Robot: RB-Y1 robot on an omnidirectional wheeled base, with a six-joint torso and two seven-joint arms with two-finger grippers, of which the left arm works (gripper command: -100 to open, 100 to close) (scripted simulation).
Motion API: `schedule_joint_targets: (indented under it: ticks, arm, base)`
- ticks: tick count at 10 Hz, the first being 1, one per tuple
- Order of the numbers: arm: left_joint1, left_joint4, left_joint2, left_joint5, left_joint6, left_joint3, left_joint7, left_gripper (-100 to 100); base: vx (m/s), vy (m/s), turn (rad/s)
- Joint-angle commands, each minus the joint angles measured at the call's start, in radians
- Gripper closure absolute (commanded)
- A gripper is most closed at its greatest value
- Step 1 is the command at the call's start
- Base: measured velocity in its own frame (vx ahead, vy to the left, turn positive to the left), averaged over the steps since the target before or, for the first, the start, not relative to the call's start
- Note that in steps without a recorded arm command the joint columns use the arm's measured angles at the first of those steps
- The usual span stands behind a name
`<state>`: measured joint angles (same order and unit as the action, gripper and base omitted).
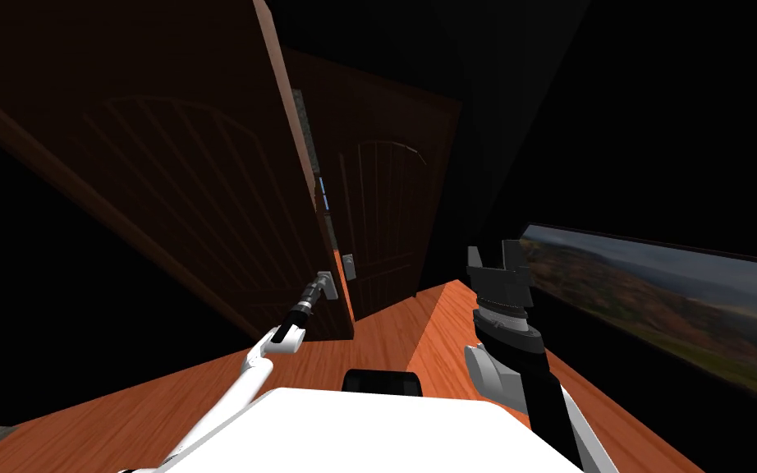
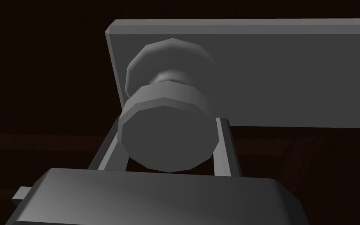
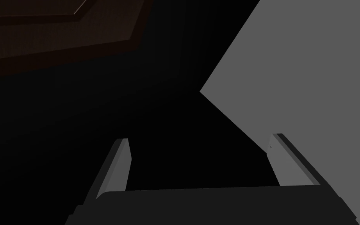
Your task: Pull the door open
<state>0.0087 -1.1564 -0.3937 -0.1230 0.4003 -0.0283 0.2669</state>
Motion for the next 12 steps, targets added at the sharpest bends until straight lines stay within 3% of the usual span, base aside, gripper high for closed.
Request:
schedule_joint_targets:
  ticks: [1, 5, 7, 8, 12]
  arm:
    - [0.014, -0.011, -0.008, 0.003, 0.005, 0.024, 0.013, 100]
    - [0.045, -0.058, -0.047, 0.008, 0.024, 0.094, 0.06, 100]
    - [0.056, -0.074, -0.06, 0.01, 0.03, 0.116, 0.075, 100]
    - [0.048, -0.058, -0.059, 0.009, 0.031, 0.105, 0.068, 100]
    - [0.107, -0.101, -0.128, 0.011, 0.088, 0.161, 0.126, 100]
  base:
    - [-0.219, 0.115, -0.122]
    - [-0.223, 0.129, -0.123]
    - [-0.216, 0.093, -0.093]
    - [-0.104, 0.03, -0.01]
    - [-0.198, 0.093, -0.124]
